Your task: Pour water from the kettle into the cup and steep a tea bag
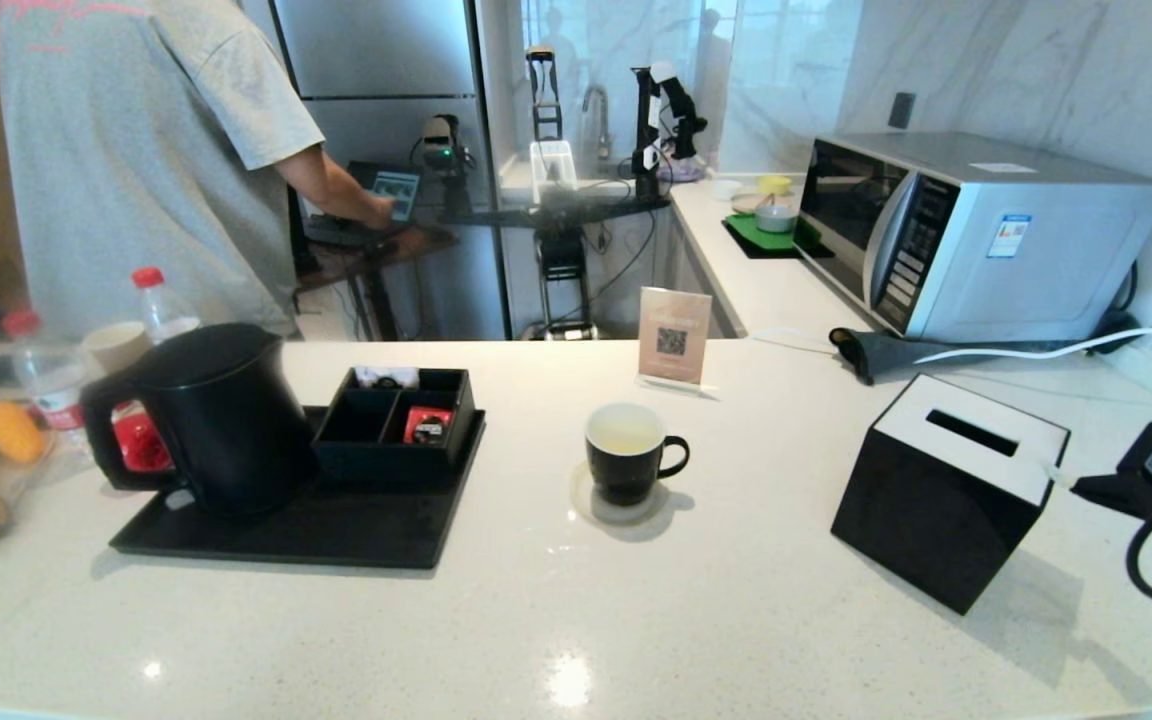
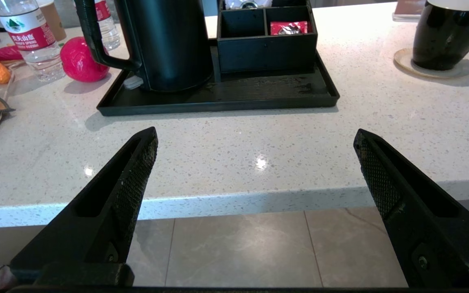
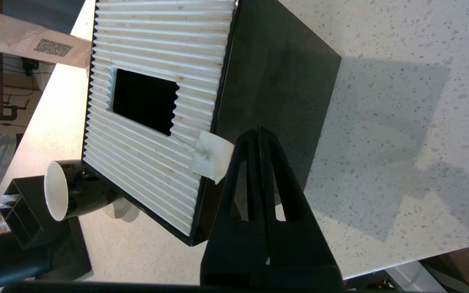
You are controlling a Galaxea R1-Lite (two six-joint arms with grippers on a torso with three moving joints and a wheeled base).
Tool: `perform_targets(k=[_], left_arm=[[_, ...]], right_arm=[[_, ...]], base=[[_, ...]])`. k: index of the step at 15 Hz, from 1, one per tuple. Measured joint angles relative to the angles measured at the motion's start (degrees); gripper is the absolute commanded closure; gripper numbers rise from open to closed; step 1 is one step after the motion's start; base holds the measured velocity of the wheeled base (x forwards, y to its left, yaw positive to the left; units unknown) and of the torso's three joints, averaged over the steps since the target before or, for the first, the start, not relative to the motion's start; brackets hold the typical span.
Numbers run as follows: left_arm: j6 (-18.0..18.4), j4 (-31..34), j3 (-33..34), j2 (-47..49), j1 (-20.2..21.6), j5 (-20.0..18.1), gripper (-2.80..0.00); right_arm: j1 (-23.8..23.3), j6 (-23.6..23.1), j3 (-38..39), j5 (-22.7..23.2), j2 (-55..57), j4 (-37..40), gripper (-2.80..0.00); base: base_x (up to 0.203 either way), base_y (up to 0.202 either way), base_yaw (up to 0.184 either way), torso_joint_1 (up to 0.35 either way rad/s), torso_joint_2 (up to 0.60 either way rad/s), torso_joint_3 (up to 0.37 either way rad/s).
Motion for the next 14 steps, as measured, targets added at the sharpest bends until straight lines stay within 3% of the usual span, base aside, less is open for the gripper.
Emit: perform_targets(k=[14], left_arm=[[0.00,0.00,0.00,0.00,0.00,0.01,-2.80]], right_arm=[[0.05,0.10,-0.87,0.26,-0.95,0.76,0.00]], base=[[0.000,0.000,0.000,0.000,0.00,0.000]])
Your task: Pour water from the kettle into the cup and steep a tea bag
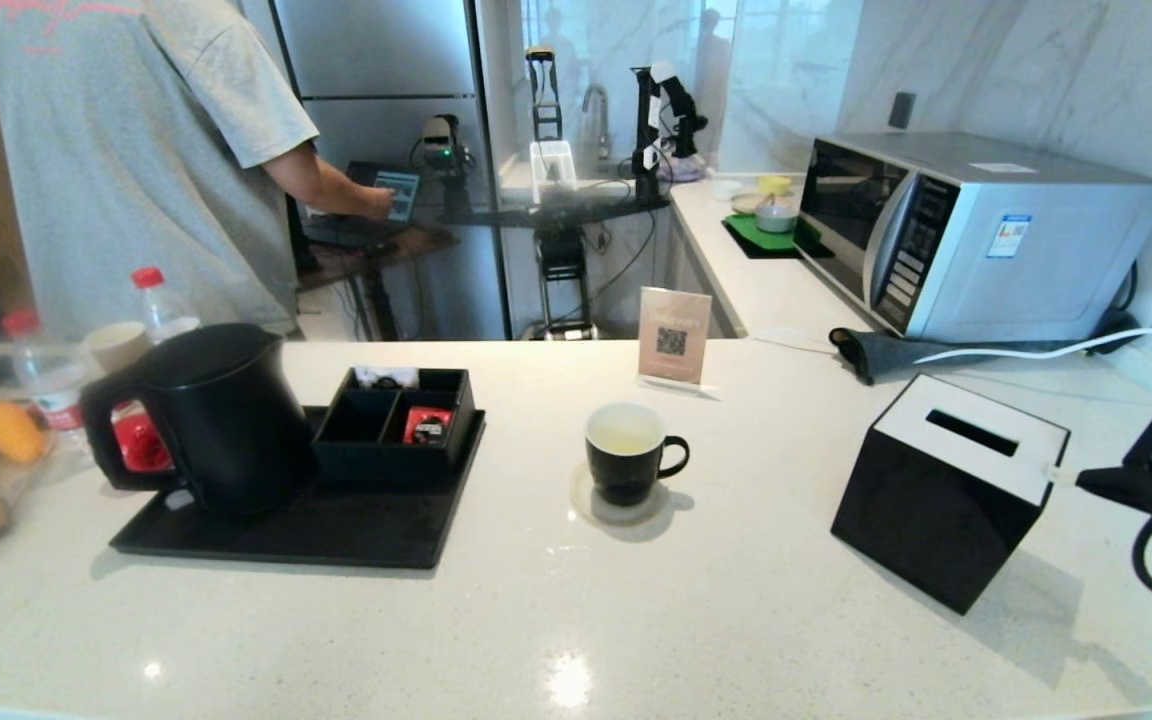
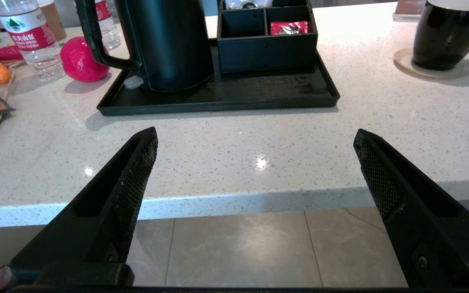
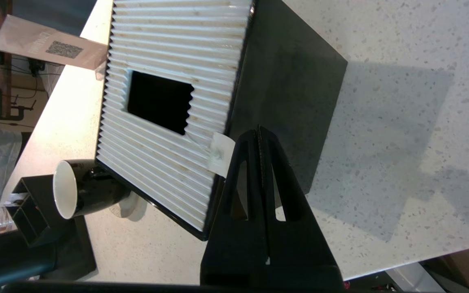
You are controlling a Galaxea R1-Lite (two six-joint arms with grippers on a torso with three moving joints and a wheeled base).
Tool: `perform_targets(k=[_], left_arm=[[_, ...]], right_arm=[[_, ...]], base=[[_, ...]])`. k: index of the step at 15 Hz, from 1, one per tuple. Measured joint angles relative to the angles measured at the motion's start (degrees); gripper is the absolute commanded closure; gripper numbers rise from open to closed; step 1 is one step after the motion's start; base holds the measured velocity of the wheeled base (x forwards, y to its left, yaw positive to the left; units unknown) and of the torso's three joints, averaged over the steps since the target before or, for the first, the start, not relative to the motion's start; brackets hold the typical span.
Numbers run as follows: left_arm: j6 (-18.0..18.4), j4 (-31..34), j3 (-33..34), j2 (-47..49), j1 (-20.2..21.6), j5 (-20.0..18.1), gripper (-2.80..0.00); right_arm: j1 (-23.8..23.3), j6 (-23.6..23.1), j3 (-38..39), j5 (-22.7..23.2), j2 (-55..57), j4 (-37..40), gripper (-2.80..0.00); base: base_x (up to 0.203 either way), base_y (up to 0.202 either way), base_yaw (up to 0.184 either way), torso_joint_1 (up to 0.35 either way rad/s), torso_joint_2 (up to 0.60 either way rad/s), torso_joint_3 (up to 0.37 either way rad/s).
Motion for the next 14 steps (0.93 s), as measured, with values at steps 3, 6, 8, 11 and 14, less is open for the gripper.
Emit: perform_targets(k=[3,6,8,11,14], left_arm=[[0.02,0.00,0.00,0.00,0.00,-0.03,-2.80],[0.02,0.00,0.00,0.00,0.00,0.01,-2.80],[0.02,0.00,0.00,0.00,0.00,-0.01,-2.80],[0.04,0.00,0.00,0.00,0.00,0.02,-2.80],[0.02,0.00,0.00,0.00,0.00,-0.03,-2.80]], right_arm=[[0.16,0.09,-1.07,0.00,-0.01,0.22,0.00],[1.50,2.48,-2.45,-0.07,-0.32,1.42,0.00],[2.08,2.71,-2.82,-0.05,-0.43,1.52,0.00],[2.34,2.76,-2.99,-0.03,-0.50,1.47,0.00],[2.45,3.85,-3.27,-0.07,-0.43,1.16,0.00]], base=[[0.000,0.000,0.000,0.000,0.00,0.000],[0.000,0.000,0.000,0.000,0.00,0.000],[0.000,0.000,0.000,0.000,0.00,0.000],[0.000,0.000,0.000,0.000,0.00,0.000],[0.000,0.000,0.000,0.000,0.00,0.000]])
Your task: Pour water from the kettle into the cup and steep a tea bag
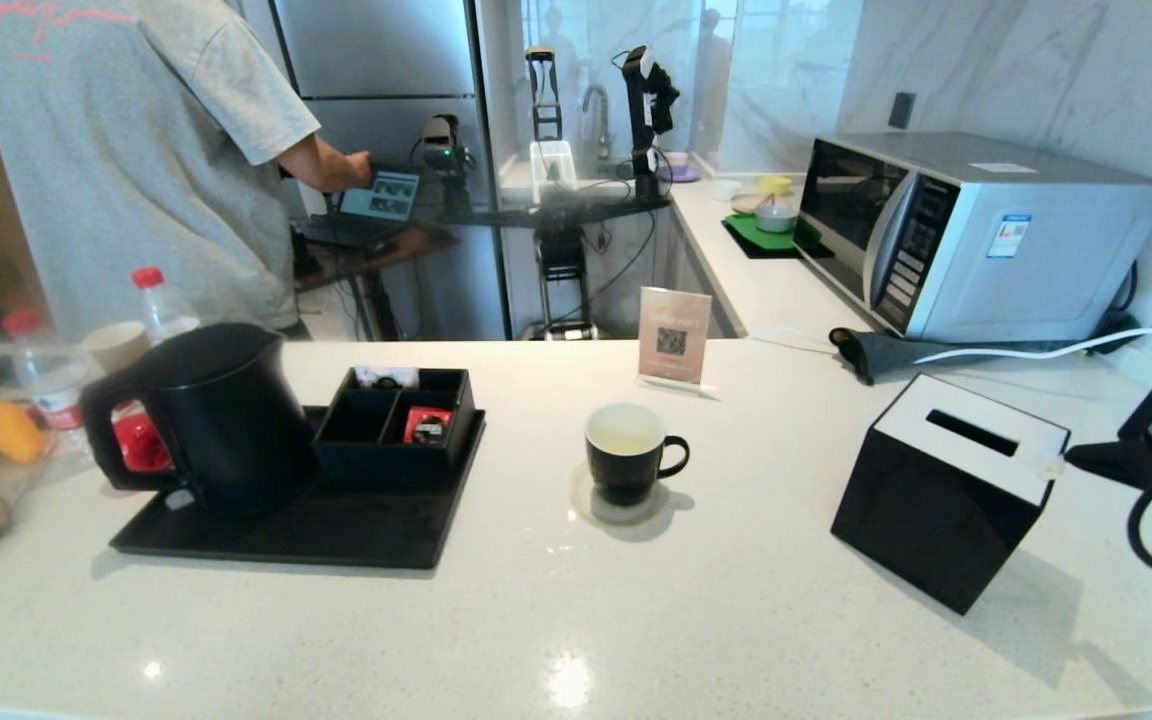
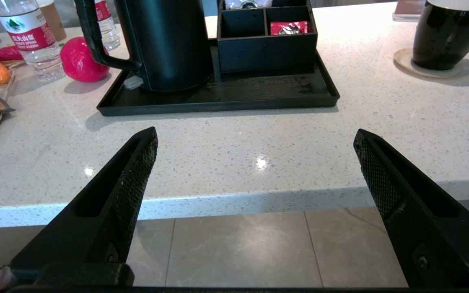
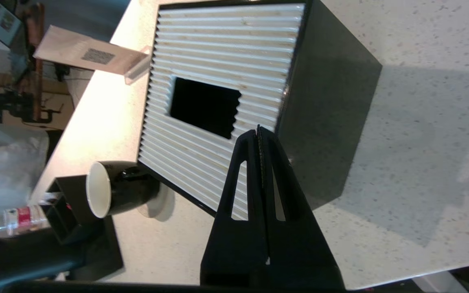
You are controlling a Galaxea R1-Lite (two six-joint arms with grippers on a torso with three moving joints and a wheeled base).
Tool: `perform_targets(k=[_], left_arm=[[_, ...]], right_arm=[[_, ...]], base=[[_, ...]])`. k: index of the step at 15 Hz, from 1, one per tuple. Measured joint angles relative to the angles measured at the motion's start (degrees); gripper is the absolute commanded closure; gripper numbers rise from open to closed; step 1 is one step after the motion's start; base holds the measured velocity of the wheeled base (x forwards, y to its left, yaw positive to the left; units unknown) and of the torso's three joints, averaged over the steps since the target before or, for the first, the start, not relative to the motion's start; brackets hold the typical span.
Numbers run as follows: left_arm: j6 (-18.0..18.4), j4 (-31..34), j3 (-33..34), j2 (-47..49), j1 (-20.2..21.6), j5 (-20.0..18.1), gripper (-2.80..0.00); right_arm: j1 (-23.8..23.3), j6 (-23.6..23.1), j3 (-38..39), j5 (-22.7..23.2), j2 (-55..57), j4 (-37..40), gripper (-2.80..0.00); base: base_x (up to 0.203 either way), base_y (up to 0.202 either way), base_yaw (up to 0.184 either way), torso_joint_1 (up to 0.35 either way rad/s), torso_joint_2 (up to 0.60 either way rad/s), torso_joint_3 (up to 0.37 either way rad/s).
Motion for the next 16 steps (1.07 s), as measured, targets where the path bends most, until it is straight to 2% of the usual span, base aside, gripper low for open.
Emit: perform_targets(k=[3,9,13,16], left_arm=[[0.01,0.00,0.00,0.00,0.00,0.04,-2.80],[-0.02,0.00,0.00,0.00,0.00,0.05,-2.80],[0.00,0.00,0.00,0.00,0.00,0.02,-2.80],[0.03,0.00,0.00,0.00,0.00,0.05,-2.80]], right_arm=[[1.06,2.30,-1.73,-0.03,0.45,0.04,0.00],[1.91,2.30,-2.33,-0.45,1.30,0.10,0.00],[0.24,1.49,-2.08,-0.57,0.65,2.29,0.00],[-0.32,-0.79,-1.91,-0.59,-0.83,5.86,0.00]], base=[[0.000,0.000,0.000,0.000,0.00,0.000],[0.000,0.000,0.000,0.000,0.00,0.000],[0.000,0.000,0.000,0.000,0.00,0.000],[0.000,0.000,0.000,0.000,0.00,0.000]])
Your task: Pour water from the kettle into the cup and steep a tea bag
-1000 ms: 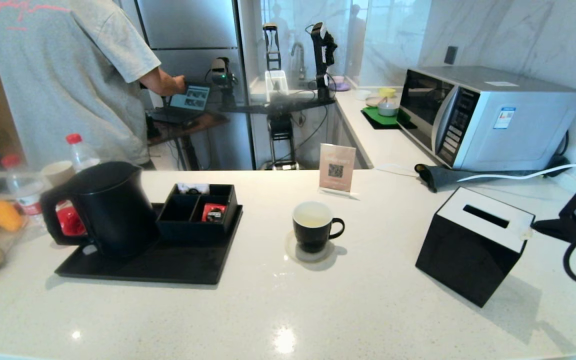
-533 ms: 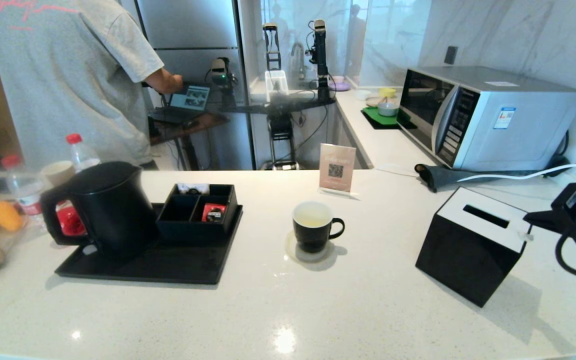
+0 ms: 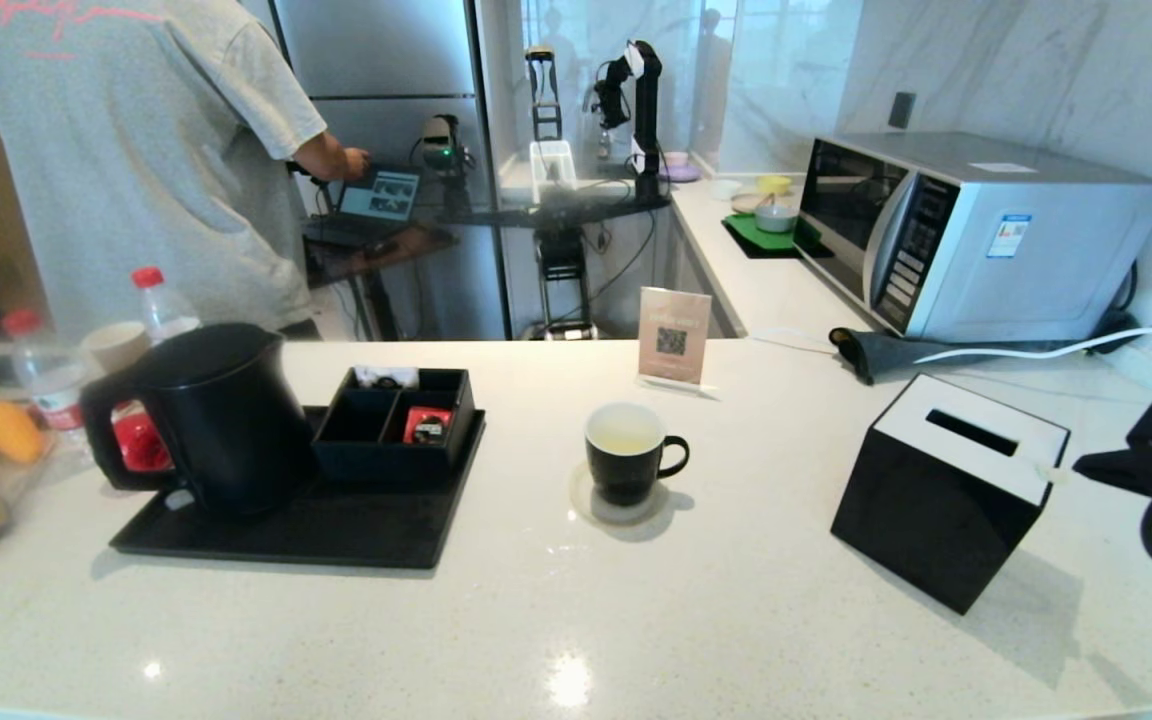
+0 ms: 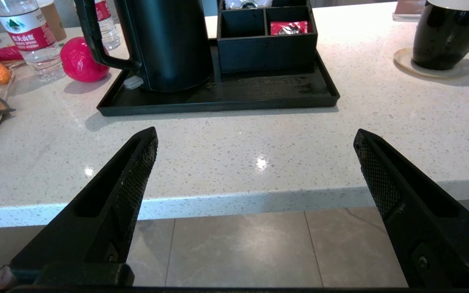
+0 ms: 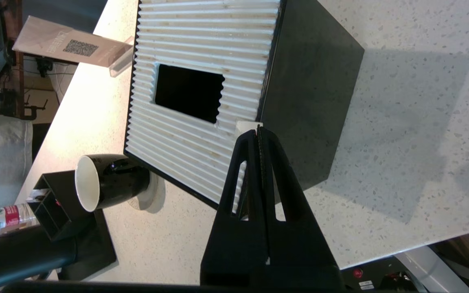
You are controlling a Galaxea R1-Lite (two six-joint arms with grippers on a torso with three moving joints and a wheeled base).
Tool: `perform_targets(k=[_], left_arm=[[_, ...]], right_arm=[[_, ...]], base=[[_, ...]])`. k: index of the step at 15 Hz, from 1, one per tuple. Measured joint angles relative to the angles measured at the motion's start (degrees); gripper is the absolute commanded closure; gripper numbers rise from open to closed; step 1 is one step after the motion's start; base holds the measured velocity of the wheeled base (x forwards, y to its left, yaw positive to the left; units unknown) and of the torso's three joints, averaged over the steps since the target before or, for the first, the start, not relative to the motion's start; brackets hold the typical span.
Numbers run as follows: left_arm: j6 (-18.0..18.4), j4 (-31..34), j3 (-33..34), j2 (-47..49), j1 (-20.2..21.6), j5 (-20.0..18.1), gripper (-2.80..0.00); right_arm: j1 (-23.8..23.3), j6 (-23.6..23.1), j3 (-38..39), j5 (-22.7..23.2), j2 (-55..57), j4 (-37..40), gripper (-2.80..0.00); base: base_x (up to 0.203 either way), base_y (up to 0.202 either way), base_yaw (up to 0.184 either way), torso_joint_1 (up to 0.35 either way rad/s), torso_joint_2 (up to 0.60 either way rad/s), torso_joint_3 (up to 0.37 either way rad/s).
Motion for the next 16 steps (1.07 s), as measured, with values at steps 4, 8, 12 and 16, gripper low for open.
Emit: perform_targets(k=[4,8,12,16], left_arm=[[-0.03,-0.01,0.00,0.00,0.00,-0.01,-2.80],[-0.02,0.00,0.00,0.00,0.00,-0.02,-2.80],[-0.06,0.00,0.00,0.00,0.00,-0.02,-2.80],[-0.03,0.00,0.00,0.00,0.00,0.00,-2.80]], right_arm=[[-0.05,-0.28,0.53,0.02,-1.34,2.29,0.00],[0.01,-1.58,1.77,0.17,-1.51,2.39,0.00],[0.06,-1.77,2.26,0.22,-0.95,2.06,0.00],[0.15,-1.82,2.28,0.30,0.43,1.60,0.00]], base=[[0.000,0.000,0.000,0.000,0.00,0.000],[0.000,0.000,0.000,0.000,0.00,0.000],[0.000,0.000,0.000,0.000,0.00,0.000],[0.000,0.000,0.000,0.000,0.00,0.000]])
